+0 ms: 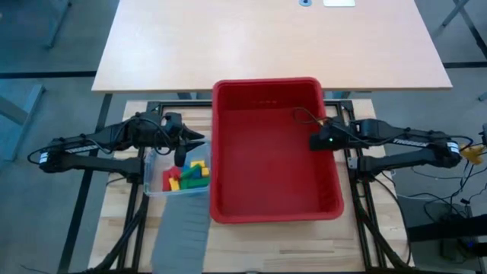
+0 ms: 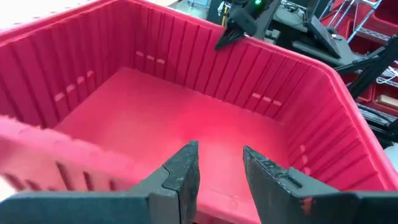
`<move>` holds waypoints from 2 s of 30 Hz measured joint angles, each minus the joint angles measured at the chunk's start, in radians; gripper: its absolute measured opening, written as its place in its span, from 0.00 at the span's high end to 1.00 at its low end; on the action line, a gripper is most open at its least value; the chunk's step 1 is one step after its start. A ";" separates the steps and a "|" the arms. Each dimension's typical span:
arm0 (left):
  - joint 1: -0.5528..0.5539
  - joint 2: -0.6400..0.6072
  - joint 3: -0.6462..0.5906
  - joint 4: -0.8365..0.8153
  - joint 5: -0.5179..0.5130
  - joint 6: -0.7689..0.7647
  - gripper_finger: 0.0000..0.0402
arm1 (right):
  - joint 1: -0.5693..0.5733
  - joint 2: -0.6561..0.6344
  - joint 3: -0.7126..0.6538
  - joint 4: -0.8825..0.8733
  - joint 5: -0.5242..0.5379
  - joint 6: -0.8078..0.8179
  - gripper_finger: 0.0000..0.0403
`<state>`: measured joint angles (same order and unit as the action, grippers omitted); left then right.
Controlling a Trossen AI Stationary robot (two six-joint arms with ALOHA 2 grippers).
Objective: Sort blocks
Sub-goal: Adjust the red bin, then return to Home Position
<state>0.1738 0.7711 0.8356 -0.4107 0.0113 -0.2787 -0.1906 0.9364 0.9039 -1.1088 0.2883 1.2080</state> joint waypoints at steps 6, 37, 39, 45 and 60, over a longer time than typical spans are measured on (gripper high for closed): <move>0.000 0.000 0.000 -0.009 0.001 0.000 0.74 | -0.005 0.065 -0.002 0.091 0.008 -0.027 0.81; 0.000 -0.161 0.000 -0.047 -0.003 0.203 0.99 | -0.004 -0.288 0.036 0.438 0.313 -0.909 0.98; 0.000 -0.205 0.000 -0.047 -0.003 0.239 1.00 | -0.004 -0.319 0.036 0.533 0.293 -1.014 0.99; 0.000 -0.337 0.000 -0.048 -0.049 0.272 1.00 | -0.004 -0.418 0.033 0.796 0.217 -1.219 1.00; 0.000 -0.488 0.000 -0.140 -0.109 0.218 1.00 | -0.004 -0.871 -0.413 0.898 0.209 -1.052 1.00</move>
<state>0.1741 0.2829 0.8356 -0.5505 -0.0978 -0.0602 -0.1947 0.0655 0.4910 -0.2105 0.4976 0.1558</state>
